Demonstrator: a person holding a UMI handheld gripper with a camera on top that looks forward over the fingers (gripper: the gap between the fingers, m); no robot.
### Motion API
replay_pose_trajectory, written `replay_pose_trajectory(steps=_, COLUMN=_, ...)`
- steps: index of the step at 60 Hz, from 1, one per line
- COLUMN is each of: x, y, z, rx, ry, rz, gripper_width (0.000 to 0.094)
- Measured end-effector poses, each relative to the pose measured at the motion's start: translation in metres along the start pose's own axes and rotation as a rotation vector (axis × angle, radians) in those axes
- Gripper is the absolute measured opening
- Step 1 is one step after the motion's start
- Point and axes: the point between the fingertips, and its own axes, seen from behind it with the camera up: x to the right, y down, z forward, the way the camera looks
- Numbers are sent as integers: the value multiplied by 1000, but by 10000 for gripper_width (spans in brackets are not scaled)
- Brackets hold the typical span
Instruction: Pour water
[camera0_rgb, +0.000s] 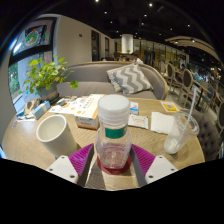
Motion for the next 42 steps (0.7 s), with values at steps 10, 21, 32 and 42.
replay_pose_trajectory(steps=10, x=0, y=8, z=-41, rx=-67, ry=48, rz=-7, gripper_width=867)
replay_pose_trajectory(steps=21, x=-19, y=1, z=-141, rx=-122, ry=104, rz=49, gripper_width=868)
replay_pose_trajectory(steps=32, x=-48, y=-7, z=-245, rx=-123, ry=153, rz=59, gripper_width=852)
replay_pose_trajectory(steps=42, x=-67, y=-6, z=-297, rx=-102, ry=175, rz=72, gripper_width=854)
